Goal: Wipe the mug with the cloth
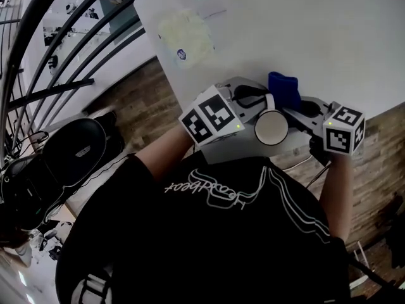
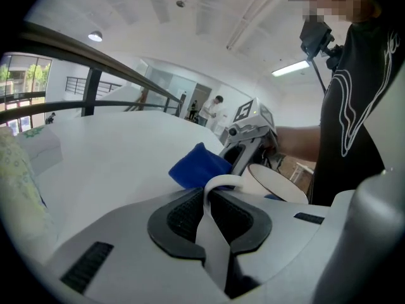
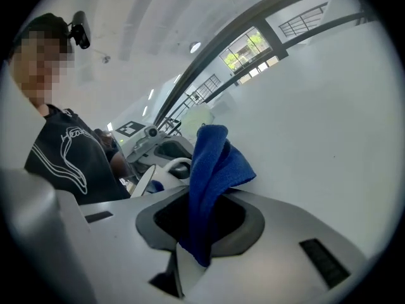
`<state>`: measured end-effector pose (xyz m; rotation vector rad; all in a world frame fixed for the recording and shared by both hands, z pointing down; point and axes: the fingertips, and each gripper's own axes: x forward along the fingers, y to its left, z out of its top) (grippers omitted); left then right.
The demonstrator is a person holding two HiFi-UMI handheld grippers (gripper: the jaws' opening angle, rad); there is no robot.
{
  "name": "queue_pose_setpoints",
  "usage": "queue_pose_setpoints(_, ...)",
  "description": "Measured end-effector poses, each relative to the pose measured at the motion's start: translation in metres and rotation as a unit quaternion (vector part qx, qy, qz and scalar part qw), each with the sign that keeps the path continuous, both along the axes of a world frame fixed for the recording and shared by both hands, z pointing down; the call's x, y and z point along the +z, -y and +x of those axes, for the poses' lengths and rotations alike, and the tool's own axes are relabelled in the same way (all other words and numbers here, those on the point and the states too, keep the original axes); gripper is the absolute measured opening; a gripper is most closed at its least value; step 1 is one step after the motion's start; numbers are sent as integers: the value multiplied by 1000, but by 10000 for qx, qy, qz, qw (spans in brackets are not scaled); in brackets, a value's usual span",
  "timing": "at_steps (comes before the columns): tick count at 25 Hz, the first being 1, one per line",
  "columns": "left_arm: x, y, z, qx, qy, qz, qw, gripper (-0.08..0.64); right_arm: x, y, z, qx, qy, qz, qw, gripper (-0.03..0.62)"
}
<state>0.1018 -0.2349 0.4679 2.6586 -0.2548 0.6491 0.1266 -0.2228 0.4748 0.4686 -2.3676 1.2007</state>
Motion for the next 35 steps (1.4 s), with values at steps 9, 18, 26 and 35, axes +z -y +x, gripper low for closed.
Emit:
queue_pose_setpoints(9,9,6,-15,-565,124,69,9983,44,-16,7,22,1293,100,468,9904,64)
queue_pose_setpoints(18,3,-8,-31,-1048,547,370,9923,41,-51,-29,52,2132,784,603,9720,64)
queue_pose_setpoints(26,1,-17,-38,-1303,675,316,9887,41,-65,-39,41,1991,1322,556,9694,64)
queue_pose_setpoints(35,-1,-30,-53,-1358,733,314,9875,41,-54,-38,15,1818,1383,334,9730,64)
